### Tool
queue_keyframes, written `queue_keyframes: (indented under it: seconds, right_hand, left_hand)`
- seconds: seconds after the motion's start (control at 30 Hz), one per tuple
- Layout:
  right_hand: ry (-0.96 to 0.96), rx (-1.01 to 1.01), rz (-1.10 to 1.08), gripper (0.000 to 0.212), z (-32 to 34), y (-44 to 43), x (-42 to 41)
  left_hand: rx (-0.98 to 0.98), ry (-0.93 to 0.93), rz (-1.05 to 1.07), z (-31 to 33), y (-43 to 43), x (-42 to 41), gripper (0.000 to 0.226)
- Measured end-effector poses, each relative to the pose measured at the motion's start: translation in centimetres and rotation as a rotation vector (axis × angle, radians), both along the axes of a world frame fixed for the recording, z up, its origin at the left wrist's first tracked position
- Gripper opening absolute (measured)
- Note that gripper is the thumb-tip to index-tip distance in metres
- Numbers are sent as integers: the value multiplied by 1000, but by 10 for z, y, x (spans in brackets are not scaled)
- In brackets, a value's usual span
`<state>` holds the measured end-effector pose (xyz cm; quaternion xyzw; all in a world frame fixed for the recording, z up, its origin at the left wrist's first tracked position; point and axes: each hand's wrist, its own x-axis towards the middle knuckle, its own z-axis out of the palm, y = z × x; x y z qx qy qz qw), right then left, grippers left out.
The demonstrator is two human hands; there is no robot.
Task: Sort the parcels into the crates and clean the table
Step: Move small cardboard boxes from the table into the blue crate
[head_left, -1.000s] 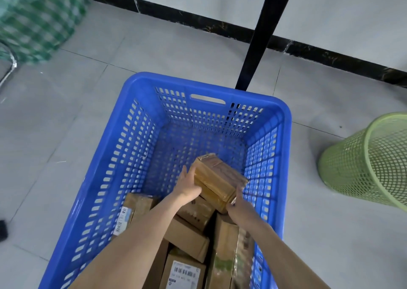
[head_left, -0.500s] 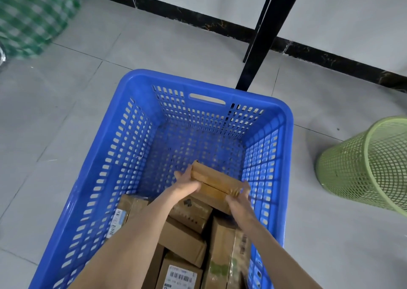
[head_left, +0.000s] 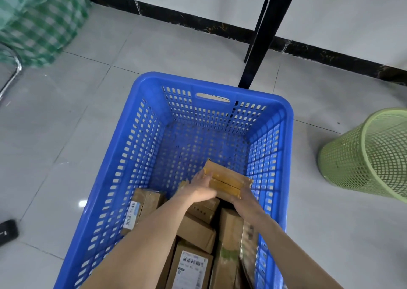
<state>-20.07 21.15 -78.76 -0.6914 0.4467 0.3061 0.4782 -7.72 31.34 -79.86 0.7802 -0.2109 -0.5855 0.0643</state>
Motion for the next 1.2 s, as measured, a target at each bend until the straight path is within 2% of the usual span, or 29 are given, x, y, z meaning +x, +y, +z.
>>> queue_keyframes:
  seconds: [0.2, 0.37, 0.47, 0.57, 0.67, 0.8, 0.97, 1.2]
  right_hand:
    - [-144, -168, -27, 51, 91, 8, -3]
    - [-279, -329, 36, 56, 220, 21, 1]
    - [-415, -420, 100, 57, 322, 27, -2]
    - [-521, -484, 41, 56, 411, 26, -2]
    - [-581, -528, -24, 57, 487, 24, -6]
    - [-665, -577, -43, 55, 581, 3, -24]
    - [-736, -697, -50, 54, 668, -55, -73]
    - [-773, -767, -100, 51, 725, -154, -187]
  left_hand:
    - [-178, -53, 80, 97, 13, 9, 60]
    - [-341, -150, 39, 235, 29, 10, 49]
    - [-490, -202, -127, 343, 39, -1, 51]
    - [-606, -336, -299, 440, 41, -2, 55]
    - [-670, -473, -265, 529, 37, 1, 58]
    - [-670, -683, -340, 630, 15, -2, 59]
    - [-684, -770, -402, 704, -29, -40, 58]
    - [-773, -734, -296, 739, -148, -143, 56]
